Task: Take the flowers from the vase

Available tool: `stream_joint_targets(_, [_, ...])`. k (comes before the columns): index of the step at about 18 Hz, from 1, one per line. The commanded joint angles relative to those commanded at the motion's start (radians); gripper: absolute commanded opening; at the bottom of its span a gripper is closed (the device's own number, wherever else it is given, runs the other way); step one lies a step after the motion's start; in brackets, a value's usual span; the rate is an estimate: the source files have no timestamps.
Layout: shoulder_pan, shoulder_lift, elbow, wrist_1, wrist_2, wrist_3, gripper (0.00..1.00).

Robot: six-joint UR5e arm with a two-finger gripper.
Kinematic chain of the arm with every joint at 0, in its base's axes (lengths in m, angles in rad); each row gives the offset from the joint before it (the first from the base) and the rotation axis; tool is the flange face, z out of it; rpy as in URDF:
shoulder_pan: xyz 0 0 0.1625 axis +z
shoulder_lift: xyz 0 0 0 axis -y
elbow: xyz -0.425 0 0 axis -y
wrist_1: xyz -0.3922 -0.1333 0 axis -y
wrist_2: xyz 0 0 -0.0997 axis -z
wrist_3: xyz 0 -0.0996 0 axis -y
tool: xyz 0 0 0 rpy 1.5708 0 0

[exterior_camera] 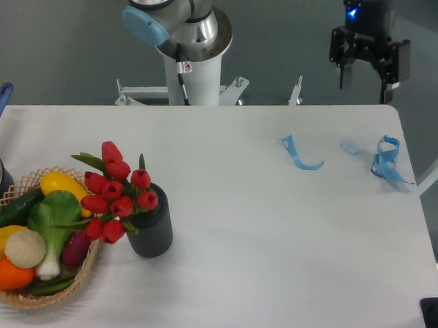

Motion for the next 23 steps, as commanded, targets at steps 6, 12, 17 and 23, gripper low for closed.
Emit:
stream_joint_targets(6, [-0.006,0.003,-0.009,0.003,0.006,0.002,1.00])
stream_joint_targets(12, [-0.008,0.029,-0.078,0.002,-0.008,-0.040,1.00])
stream_joint_targets(17, [-0.038,0.025,-0.132,0.003,-0.083,-0.164,1.00])
stream_joint_targets(23, [-0.041,0.031,-0.204,0.005,-0.276,-0.285,1.00])
